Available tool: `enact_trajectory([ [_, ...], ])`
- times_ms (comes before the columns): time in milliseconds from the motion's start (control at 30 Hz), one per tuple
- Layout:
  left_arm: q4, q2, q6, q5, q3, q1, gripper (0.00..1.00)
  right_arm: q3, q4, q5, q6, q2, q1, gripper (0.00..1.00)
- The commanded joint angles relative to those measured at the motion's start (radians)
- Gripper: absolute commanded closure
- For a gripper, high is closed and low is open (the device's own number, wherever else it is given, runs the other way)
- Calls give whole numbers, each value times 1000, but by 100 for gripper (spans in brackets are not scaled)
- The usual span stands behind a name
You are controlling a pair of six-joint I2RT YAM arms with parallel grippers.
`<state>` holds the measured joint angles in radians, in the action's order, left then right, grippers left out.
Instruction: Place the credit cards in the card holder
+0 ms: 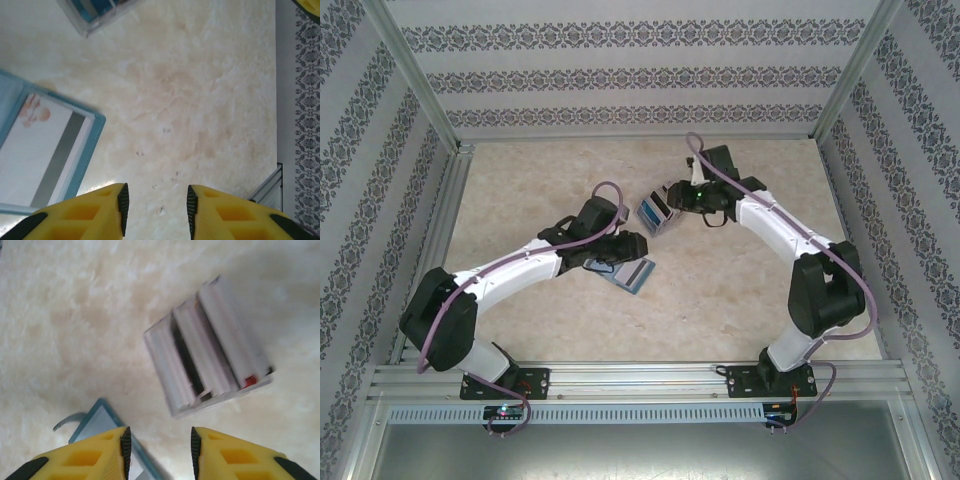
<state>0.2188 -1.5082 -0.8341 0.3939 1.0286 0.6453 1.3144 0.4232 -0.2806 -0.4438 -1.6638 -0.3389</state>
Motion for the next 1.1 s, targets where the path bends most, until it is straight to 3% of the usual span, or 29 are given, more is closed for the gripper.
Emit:
enact_trajectory([
  [0, 70, -44, 47, -24, 70, -41, 61, 68, 81, -7, 54, -31, 37, 60],
  [367, 33, -235, 31, 85, 264, -117, 60, 360, 235, -109, 125, -301, 143, 58],
  [767, -77, -364, -15, 150, 266, -150, 60, 592, 377, -138, 189, -525, 138, 58],
  [1067, -93, -415, -16, 166, 284, -169, 59, 681, 418, -173, 196, -586, 115, 58],
])
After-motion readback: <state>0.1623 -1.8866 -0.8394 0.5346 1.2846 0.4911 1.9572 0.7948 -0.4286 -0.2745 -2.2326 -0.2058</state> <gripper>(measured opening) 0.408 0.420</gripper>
